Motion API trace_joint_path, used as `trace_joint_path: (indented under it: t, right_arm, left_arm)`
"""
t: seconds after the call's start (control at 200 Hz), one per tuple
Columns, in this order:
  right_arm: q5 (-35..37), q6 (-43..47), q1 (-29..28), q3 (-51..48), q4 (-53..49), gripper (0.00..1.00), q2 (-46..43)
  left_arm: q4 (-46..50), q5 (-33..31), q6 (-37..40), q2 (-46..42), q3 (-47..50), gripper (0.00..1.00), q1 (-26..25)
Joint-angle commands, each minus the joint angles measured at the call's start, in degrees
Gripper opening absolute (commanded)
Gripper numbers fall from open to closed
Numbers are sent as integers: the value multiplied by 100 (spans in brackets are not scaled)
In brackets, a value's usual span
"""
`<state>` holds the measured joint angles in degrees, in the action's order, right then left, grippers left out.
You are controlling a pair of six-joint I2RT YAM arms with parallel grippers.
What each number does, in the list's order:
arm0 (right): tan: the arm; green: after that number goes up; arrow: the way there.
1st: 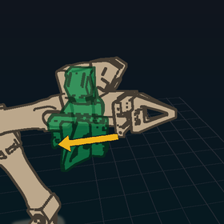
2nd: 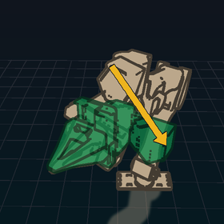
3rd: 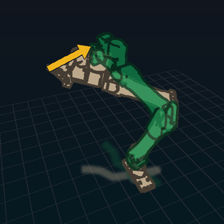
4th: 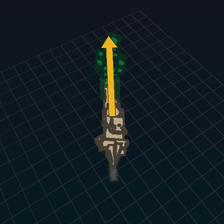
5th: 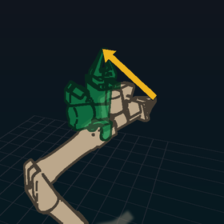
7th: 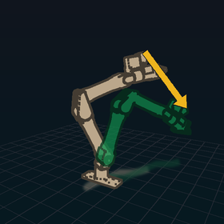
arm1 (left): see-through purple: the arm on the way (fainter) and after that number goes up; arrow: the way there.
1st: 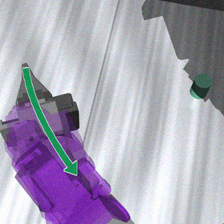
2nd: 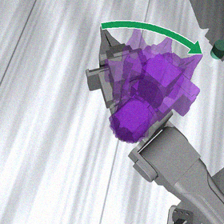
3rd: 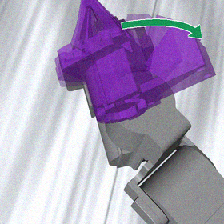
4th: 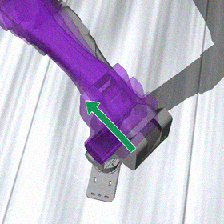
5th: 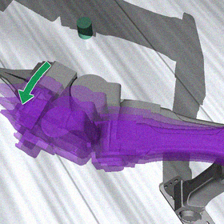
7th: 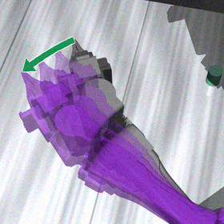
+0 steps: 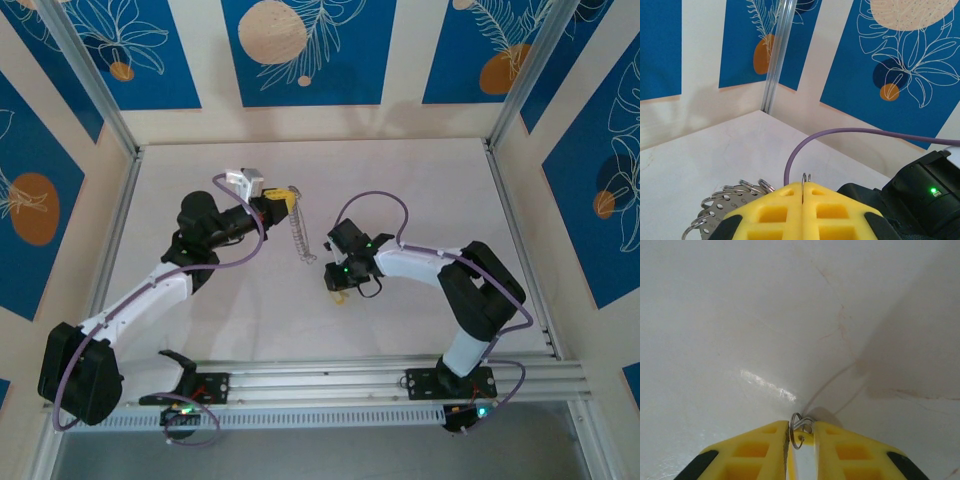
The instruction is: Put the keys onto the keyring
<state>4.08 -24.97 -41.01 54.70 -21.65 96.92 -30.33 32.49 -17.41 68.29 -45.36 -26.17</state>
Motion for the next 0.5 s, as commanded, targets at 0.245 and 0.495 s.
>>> trace_joint_path:
  t: [0.245,0.495]
  right_arm:
    - [-170,34,-12,26,34,20,111]
    - [-200,27,-5,51,47,20,160]
  left_arm:
    - [-146,-23,88,-132,-43,0,-61]
    - [-158,-16,76,-139,-29,0,-63]
